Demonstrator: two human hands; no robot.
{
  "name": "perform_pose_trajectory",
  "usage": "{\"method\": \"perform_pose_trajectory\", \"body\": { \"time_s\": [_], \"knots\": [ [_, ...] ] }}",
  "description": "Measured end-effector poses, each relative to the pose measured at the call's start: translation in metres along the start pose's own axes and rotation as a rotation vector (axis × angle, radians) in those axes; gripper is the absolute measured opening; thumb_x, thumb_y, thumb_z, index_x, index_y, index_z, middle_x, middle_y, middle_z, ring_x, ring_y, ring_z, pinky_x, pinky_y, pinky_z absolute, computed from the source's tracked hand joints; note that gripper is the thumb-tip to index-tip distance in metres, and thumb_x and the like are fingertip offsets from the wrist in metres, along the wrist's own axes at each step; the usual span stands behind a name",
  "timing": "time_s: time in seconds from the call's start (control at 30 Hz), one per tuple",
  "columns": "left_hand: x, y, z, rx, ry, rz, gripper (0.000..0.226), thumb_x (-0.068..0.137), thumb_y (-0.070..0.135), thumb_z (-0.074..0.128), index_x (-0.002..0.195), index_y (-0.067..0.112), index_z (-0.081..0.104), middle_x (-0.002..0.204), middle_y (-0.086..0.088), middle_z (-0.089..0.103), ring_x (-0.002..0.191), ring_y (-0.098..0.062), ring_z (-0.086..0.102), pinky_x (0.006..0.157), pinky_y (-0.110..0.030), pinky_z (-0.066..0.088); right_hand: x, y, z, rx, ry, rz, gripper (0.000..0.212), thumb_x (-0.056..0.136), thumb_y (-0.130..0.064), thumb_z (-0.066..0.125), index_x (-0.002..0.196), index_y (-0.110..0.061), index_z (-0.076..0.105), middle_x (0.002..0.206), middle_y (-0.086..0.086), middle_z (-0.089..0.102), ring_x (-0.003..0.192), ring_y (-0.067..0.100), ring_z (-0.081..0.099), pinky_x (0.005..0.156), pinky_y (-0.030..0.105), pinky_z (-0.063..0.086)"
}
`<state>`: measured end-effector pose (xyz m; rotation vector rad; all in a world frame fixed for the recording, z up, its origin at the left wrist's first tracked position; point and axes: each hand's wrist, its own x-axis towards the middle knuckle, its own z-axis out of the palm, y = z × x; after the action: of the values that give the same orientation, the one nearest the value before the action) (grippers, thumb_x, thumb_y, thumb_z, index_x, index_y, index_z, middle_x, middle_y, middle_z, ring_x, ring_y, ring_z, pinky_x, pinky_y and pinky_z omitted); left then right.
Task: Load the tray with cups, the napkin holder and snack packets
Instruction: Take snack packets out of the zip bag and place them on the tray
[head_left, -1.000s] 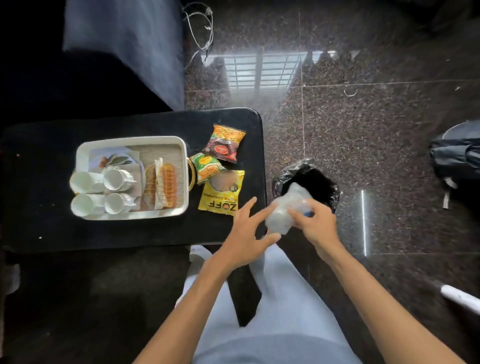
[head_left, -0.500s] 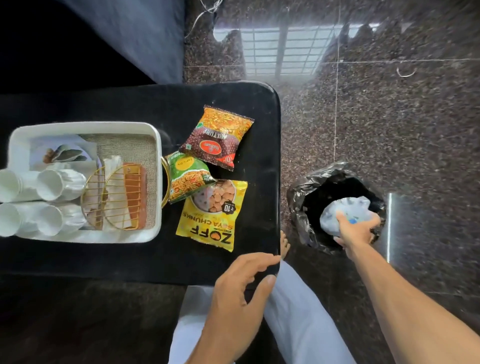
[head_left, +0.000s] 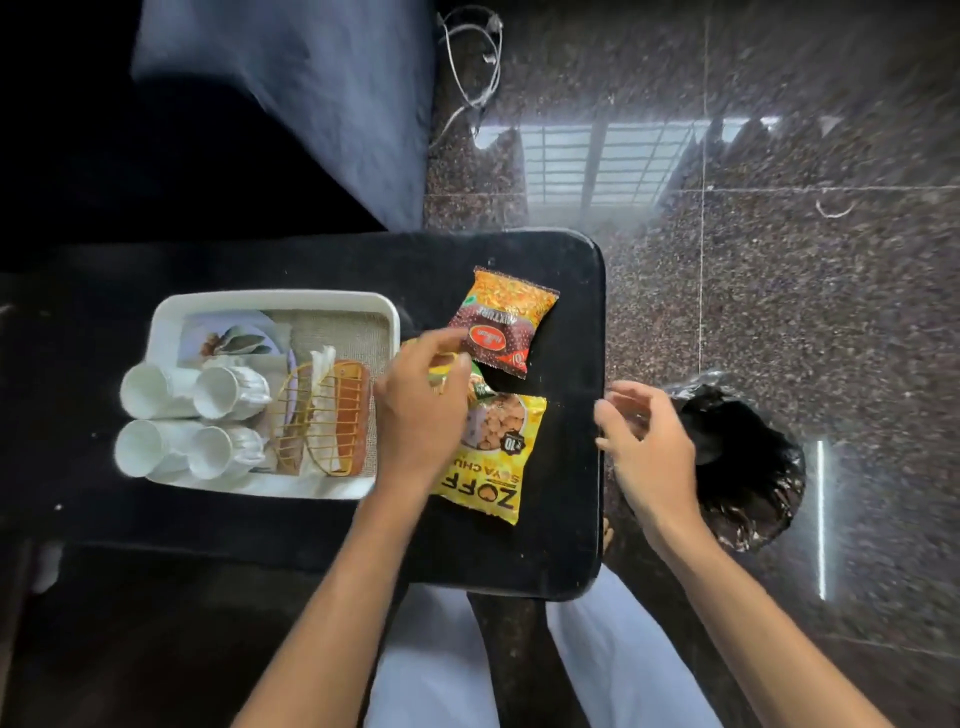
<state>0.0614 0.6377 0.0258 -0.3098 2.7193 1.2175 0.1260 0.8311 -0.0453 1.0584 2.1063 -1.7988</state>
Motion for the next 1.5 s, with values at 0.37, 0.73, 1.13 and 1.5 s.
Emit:
{"method": "perform_pose_trajectory", "body": {
  "time_s": [0.37,0.73,1.13,1.5],
  "knots": [
    [0.094,-0.015,0.021,0.220,-0.249,-0.015,0.044,0.099,0.026,0.059,0.142,0.019,0.055,0.130,-0.010,0.069,0.117,-0.023,0.063,0.098,-0.038,0.053,0.041,-0.067,0.086,-0.109,-0.255,0.101,0.058,0.089,-0.047,0.066,0.137,-0.017,0.051,0.113,-0.002,0.064,0.101,0.014,0.065,0.094,0.041,0.056],
    [0.091,-0.010,-0.018,0.009,-0.190,0.001,0.028,0.094,0.025,0.067,0.122,0.022,0.069,0.104,-0.002,0.077,0.093,-0.015,0.072,0.088,-0.038,0.060,0.033,-0.113,0.108,-0.158,-0.087,-0.139,0.035,0.091,-0.027,0.068,0.126,-0.024,0.064,0.112,-0.002,0.071,0.102,0.017,0.068,0.094,0.043,0.056],
    [0.159,-0.056,-0.210,0.371,-0.282,0.595,0.088,0.079,0.040,0.083,0.153,0.019,0.041,0.159,-0.010,0.039,0.148,-0.026,0.036,0.123,-0.037,0.028,-0.022,-0.259,0.195,-1.002,-0.528,-0.848,0.051,0.085,0.004,0.064,0.126,-0.025,0.069,0.116,0.014,0.059,0.107,0.031,0.057,0.091,0.044,0.048],
    [0.202,-0.178,-0.305,-0.001,-0.256,0.283,0.028,0.087,0.021,0.080,0.113,0.012,0.073,0.102,-0.002,0.078,0.098,-0.016,0.074,0.090,-0.041,0.058,-0.019,-0.254,0.341,-0.447,-0.607,-0.606,0.067,0.086,-0.041,0.076,0.143,-0.026,0.045,0.121,-0.001,0.063,0.081,-0.007,0.067,0.074,0.011,0.048]
  ]
}}
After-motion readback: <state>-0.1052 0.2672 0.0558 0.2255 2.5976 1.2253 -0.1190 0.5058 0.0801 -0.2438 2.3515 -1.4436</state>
